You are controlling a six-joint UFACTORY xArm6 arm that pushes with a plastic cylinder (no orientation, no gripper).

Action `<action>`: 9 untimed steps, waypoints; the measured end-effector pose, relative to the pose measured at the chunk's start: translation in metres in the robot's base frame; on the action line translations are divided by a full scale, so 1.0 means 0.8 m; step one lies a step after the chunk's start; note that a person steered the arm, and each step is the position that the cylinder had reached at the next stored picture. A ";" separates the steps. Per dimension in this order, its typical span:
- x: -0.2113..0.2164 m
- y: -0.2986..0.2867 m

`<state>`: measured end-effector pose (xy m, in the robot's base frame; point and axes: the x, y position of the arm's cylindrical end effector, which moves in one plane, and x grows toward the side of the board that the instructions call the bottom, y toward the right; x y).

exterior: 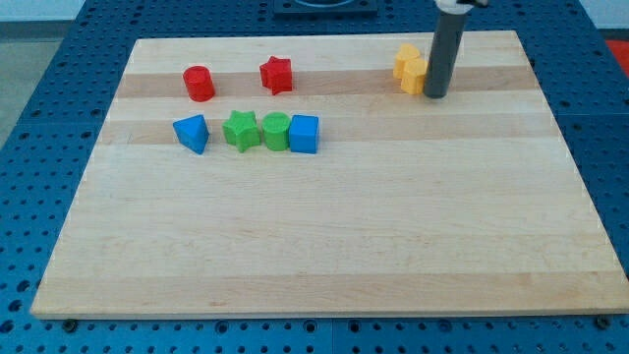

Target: Slide the yellow heart into the right side of the red star

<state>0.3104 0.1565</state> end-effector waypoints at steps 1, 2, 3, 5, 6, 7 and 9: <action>-0.053 0.020; -0.080 -0.015; -0.091 -0.071; -0.134 -0.110; -0.146 -0.070; -0.127 0.023; -0.080 0.156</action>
<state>0.2460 0.2811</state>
